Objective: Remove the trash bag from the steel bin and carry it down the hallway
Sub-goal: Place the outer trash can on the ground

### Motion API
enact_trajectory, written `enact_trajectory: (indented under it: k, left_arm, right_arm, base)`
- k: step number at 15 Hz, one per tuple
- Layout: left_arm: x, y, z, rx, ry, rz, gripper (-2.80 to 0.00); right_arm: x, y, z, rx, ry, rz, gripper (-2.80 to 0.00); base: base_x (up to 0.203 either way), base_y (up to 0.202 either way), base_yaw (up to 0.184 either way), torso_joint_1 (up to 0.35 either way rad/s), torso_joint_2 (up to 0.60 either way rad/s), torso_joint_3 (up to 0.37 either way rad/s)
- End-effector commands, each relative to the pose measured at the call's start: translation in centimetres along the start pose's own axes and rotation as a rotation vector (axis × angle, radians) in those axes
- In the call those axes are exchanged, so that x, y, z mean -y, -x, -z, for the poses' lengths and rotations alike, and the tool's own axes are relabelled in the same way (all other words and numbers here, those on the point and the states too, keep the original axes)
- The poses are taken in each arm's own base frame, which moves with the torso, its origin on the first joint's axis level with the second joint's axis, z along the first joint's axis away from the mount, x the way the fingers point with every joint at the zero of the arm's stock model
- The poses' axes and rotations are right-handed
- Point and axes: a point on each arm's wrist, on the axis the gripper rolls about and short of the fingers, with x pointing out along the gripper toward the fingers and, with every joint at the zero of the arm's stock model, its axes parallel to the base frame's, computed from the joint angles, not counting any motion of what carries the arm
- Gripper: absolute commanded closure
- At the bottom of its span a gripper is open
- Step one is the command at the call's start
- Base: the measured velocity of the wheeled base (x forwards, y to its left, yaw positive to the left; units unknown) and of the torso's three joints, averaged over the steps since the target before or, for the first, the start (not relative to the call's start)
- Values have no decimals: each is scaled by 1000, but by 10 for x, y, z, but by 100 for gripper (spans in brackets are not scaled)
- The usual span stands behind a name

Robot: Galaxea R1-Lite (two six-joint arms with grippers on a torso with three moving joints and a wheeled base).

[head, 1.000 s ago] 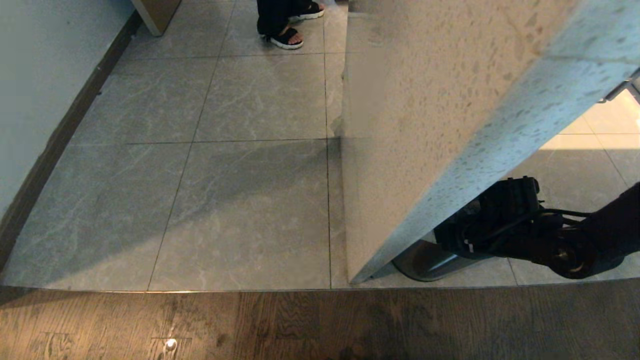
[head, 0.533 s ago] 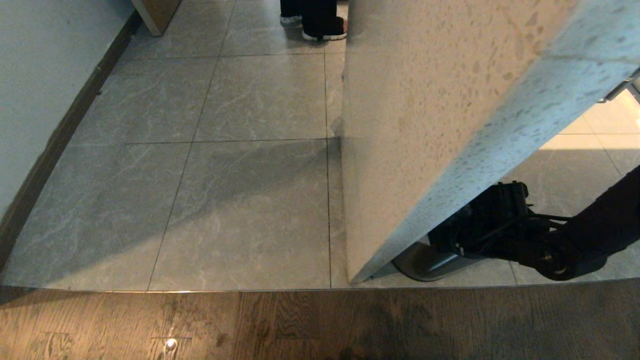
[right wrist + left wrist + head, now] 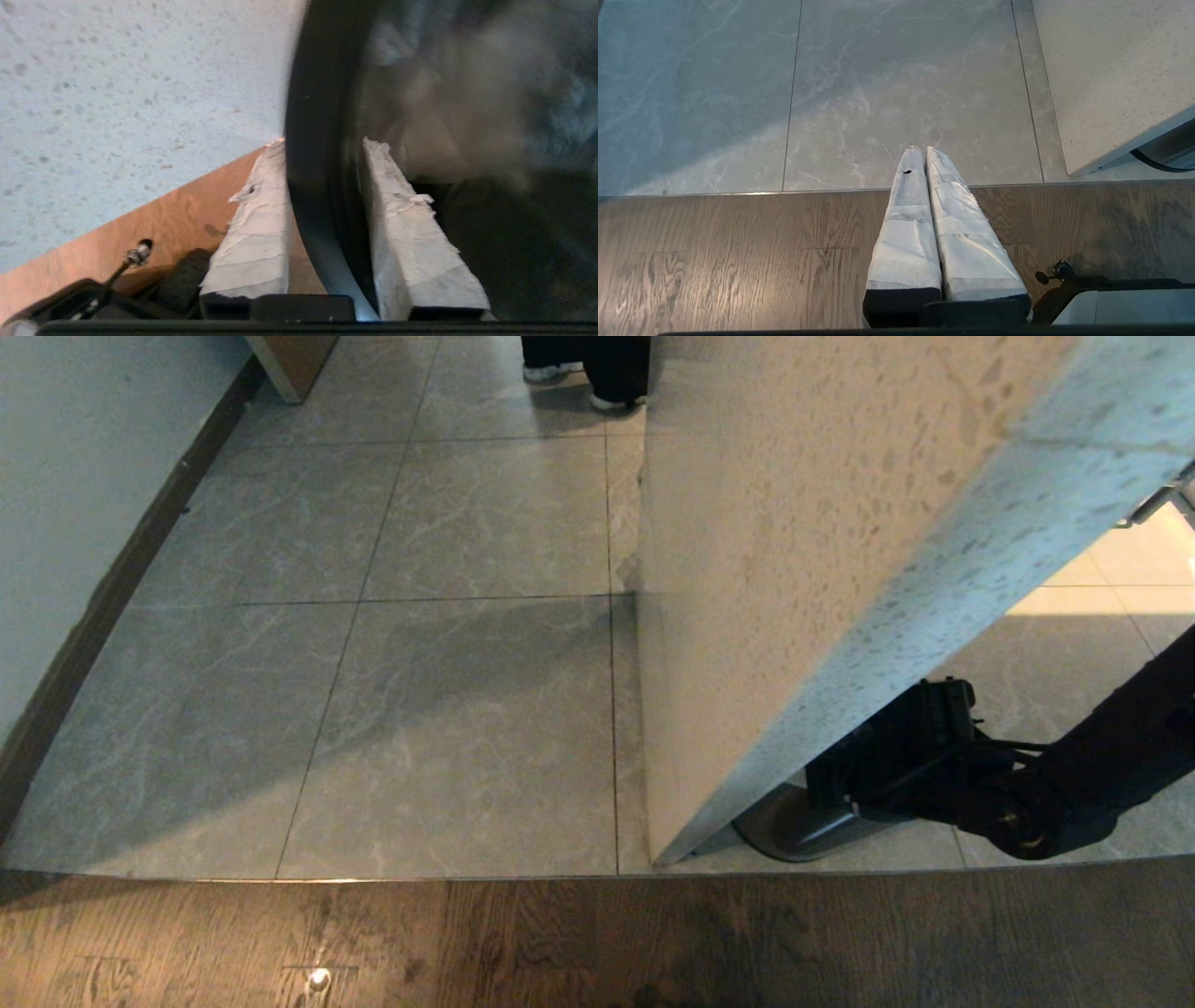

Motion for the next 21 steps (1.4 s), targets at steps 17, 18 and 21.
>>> enact_trajectory:
  k: [17, 18, 21]
  left_arm:
    - [0, 0, 0, -3, 0, -1, 0]
    - [0, 0, 0, -3, 0, -1, 0]
    - [0, 0, 0, -3, 0, -1, 0]
  right_arm:
    - [-17, 93, -15, 72, 88, -1, 0]
    - [-17, 93, -16, 73, 97, -2, 0]
    - [-17, 95, -16, 74, 111, 0, 0]
  base:
    - [0, 0, 0, 0, 0, 0]
    - [0, 0, 0, 0, 0, 0]
    - [0, 0, 0, 0, 0, 0]
